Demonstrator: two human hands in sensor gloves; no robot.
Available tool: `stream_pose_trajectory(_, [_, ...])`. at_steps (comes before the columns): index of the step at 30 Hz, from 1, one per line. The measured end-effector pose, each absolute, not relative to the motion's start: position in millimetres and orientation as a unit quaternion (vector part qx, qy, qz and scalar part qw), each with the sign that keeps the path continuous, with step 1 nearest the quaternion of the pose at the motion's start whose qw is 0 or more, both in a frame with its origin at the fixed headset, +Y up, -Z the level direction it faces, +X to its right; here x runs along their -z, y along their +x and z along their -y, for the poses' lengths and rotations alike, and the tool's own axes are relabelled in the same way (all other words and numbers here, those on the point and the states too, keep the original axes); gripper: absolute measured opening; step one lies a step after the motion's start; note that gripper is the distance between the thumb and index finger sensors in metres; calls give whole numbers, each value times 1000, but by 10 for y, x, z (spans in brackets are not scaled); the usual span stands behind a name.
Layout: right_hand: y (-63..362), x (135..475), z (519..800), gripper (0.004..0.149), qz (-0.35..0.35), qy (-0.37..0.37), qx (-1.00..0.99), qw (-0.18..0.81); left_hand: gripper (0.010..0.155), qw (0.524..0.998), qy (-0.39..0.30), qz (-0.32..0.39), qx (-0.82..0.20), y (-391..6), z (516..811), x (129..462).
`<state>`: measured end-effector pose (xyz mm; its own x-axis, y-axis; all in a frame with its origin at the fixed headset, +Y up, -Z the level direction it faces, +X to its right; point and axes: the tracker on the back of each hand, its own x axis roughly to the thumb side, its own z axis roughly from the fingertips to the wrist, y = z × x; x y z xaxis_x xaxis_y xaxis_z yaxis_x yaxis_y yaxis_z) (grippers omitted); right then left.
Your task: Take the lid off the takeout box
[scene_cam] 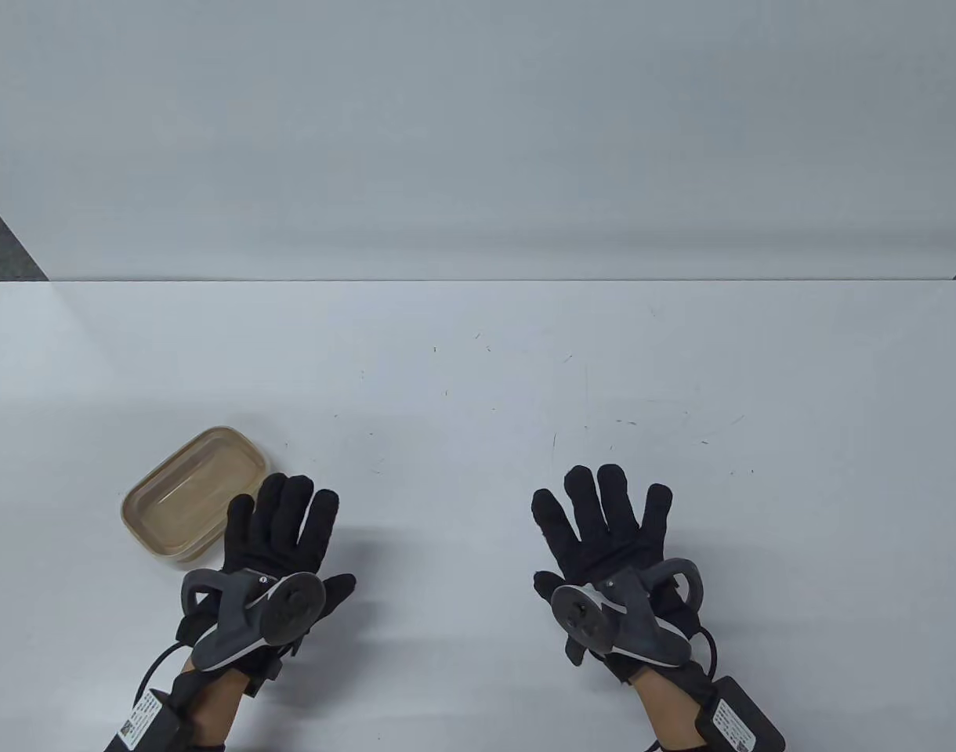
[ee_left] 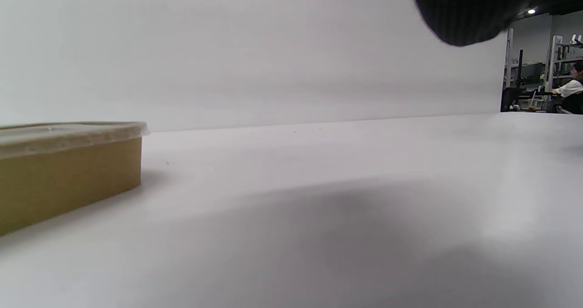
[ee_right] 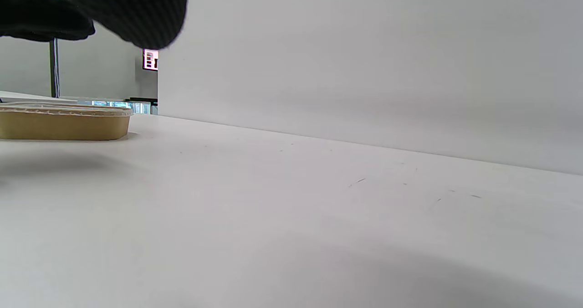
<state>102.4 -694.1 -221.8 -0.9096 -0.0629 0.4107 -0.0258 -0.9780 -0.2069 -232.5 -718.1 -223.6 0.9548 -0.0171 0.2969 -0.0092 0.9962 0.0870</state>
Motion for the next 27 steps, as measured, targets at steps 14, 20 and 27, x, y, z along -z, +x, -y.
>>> stream_pose_trajectory(14, [1031,2234,6970,80,-117,-216,969,-16,99,992,4,128,-2,-2429,7319,2339])
stream_pose_trajectory(20, [1020,2229,6977,78,-114,-220,969,-23,98,991,-10,131,6,-2405,7371,2348])
stream_pose_trajectory(27, [1006,2221,6982,76,-119,-223,967,-19,97,992,20,122,-17,-2494,7215,2345])
